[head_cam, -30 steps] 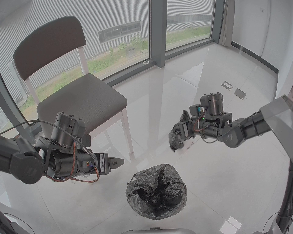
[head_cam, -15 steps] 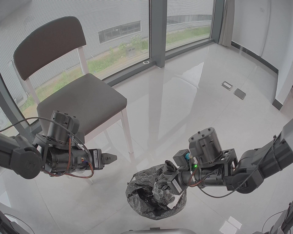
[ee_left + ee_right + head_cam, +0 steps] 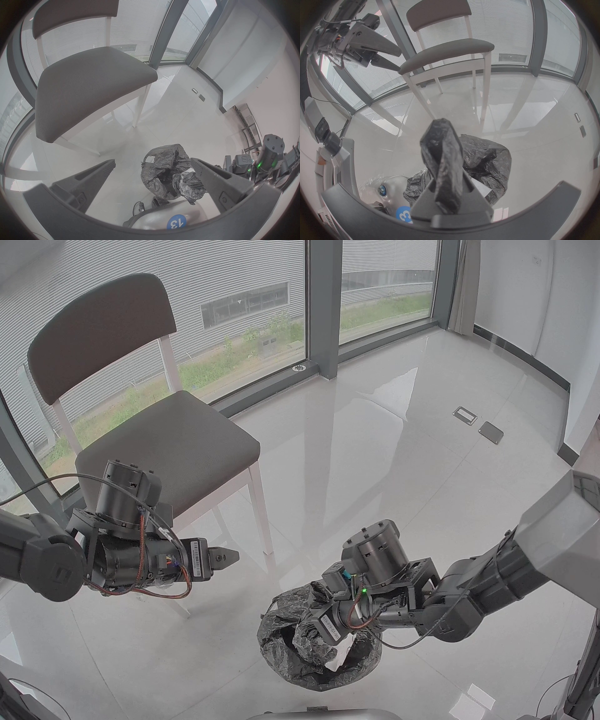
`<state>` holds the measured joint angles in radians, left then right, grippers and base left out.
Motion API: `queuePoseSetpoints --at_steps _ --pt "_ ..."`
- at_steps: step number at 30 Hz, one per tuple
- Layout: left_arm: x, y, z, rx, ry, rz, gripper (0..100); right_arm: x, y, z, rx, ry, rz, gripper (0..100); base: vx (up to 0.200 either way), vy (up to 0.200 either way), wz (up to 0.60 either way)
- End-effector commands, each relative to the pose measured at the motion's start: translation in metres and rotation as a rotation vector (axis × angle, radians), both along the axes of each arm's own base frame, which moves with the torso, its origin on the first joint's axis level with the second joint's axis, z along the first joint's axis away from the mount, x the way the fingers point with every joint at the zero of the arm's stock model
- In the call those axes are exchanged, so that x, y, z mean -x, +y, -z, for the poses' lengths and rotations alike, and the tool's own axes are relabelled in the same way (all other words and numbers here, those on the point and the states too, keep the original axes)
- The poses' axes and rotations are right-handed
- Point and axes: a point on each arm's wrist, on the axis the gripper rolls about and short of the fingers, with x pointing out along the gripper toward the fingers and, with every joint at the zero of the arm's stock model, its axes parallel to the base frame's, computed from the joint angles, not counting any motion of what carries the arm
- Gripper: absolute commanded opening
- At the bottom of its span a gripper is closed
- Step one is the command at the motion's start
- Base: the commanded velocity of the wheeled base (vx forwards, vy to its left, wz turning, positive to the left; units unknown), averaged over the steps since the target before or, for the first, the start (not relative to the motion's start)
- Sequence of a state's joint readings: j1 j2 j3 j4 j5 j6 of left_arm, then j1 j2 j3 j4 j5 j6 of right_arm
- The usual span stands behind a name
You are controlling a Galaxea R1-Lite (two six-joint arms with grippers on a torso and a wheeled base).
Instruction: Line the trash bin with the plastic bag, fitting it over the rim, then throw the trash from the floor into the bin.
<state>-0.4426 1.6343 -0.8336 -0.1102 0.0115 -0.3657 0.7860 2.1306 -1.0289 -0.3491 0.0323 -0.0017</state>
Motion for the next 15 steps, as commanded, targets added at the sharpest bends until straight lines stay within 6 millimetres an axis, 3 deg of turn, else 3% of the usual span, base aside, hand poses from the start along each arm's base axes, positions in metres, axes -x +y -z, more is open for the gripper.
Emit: queuePoseSetpoints --at_steps 1,2,3,12,15 --pt "0.0 0.0 -0.001 -0.002 -0.004 0.001 100 0.0 0.006 0.021 0.036 0.039 -0.014 0 0.0 0.0 0.0" --pt "0.0 0.0 -0.001 -0.001 -0.006 0.001 100 0.001 0.005 0.023 0.044 0.046 -0.014 0 0.0 0.0 0.0" --pt "0.0 0.001 -0.001 -0.001 -0.006 -0.001 100 0.002 0.005 0.026 0.048 0.053 -0.011 100 0.0 0.0 0.0" --pt "0.006 0.01 -0.002 -0.005 -0.006 -0.021 100 -0.012 -0.001 0.027 0.024 0.063 0.049 100 0.0 0.0 0.0" --pt "0.014 0.018 -0.008 0.002 -0.03 -0.033 100 -0.024 -0.015 0.023 0.026 0.051 0.102 100 0.0 0.0 0.0"
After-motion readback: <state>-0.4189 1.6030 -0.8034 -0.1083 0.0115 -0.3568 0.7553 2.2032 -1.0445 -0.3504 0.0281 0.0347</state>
